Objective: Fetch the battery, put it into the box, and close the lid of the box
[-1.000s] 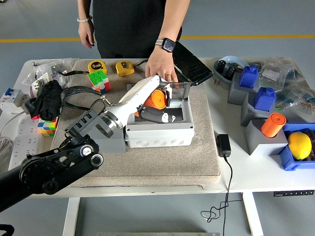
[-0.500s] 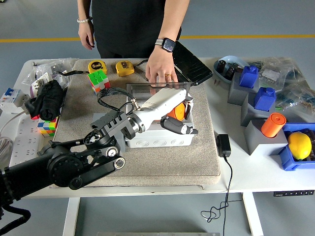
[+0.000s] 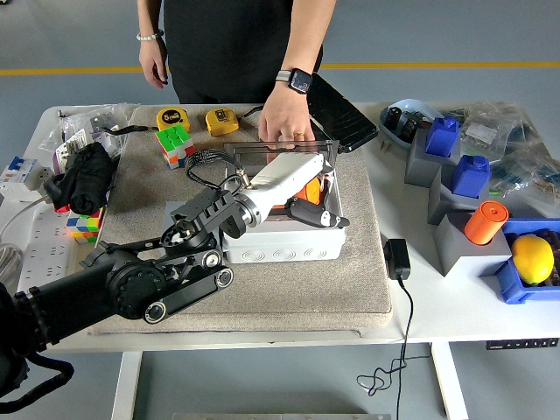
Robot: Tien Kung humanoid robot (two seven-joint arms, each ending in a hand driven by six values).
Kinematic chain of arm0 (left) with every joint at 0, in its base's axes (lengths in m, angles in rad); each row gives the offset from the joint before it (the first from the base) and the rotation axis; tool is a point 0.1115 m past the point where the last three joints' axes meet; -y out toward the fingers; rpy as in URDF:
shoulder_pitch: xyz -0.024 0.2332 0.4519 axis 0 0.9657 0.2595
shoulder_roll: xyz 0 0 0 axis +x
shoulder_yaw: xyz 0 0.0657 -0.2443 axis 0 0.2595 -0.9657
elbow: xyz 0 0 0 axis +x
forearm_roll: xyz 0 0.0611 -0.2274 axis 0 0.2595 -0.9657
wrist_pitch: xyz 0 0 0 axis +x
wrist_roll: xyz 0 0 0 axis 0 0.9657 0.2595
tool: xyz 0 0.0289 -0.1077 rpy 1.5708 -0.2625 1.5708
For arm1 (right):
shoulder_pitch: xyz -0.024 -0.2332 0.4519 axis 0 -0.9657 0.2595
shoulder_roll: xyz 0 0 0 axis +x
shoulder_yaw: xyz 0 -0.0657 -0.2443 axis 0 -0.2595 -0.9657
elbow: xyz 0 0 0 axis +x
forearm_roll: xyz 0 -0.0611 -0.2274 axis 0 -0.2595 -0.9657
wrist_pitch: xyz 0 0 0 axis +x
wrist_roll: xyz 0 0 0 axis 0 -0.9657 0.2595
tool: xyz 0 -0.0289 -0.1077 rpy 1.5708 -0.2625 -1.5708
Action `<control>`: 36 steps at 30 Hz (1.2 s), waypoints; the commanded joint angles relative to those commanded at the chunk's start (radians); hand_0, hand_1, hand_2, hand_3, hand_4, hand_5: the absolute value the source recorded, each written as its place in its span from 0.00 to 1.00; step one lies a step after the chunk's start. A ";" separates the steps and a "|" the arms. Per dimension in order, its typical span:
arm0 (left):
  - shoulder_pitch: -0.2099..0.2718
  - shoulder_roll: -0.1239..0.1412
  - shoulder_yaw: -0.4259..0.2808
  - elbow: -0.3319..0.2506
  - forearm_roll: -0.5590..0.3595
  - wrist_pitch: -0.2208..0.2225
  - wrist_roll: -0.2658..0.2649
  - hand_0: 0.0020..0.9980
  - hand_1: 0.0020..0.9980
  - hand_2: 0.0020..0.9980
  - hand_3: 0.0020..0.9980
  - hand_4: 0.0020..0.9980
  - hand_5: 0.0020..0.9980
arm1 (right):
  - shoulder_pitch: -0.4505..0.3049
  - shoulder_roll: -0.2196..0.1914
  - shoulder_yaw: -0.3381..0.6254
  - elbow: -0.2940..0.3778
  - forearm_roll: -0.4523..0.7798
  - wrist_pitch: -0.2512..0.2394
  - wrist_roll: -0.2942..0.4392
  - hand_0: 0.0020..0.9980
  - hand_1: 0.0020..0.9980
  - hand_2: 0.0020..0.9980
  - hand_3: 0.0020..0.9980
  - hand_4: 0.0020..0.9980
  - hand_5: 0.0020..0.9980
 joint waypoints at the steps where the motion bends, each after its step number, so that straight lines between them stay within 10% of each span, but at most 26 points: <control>1: 0.000 -0.001 0.002 0.003 0.001 0.001 -0.001 0.13 0.16 0.20 0.24 1.00 0.42 | 0.000 0.000 0.000 0.000 0.000 0.000 0.000 0.60 0.59 0.58 0.52 0.93 0.45; 22: 0.006 -0.010 0.024 0.054 0.007 0.002 -0.013 0.17 0.29 0.29 0.30 1.00 0.46 | -0.002 0.003 0.016 0.008 -0.014 -0.002 0.004 0.60 0.59 0.58 0.52 0.92 0.45; 23: 0.008 -0.009 0.021 0.053 0.007 -0.005 -0.016 0.22 0.40 0.38 0.45 1.00 0.51 | -0.002 0.003 0.016 0.009 -0.015 -0.002 0.004 0.60 0.59 0.58 0.52 0.92 0.45; 28: 0.011 -0.008 0.013 0.050 0.002 -0.003 -0.030 0.22 0.40 0.38 0.45 1.00 0.51 | -0.001 0.004 0.018 0.010 -0.016 -0.002 0.005 0.60 0.59 0.58 0.52 0.92 0.45; 29: 0.012 -0.009 0.011 0.049 -0.001 0.001 -0.035 0.40 0.60 0.59 0.67 1.00 0.53 | -0.001 0.004 0.019 0.009 -0.016 -0.002 0.005 0.60 0.59 0.58 0.52 0.92 0.45; 36: 0.015 -0.007 0.007 0.042 -0.012 0.009 -0.047 0.42 0.61 0.60 0.68 1.00 0.53 | -0.002 0.004 0.021 0.010 -0.017 -0.002 0.007 0.60 0.59 0.58 0.52 0.93 0.45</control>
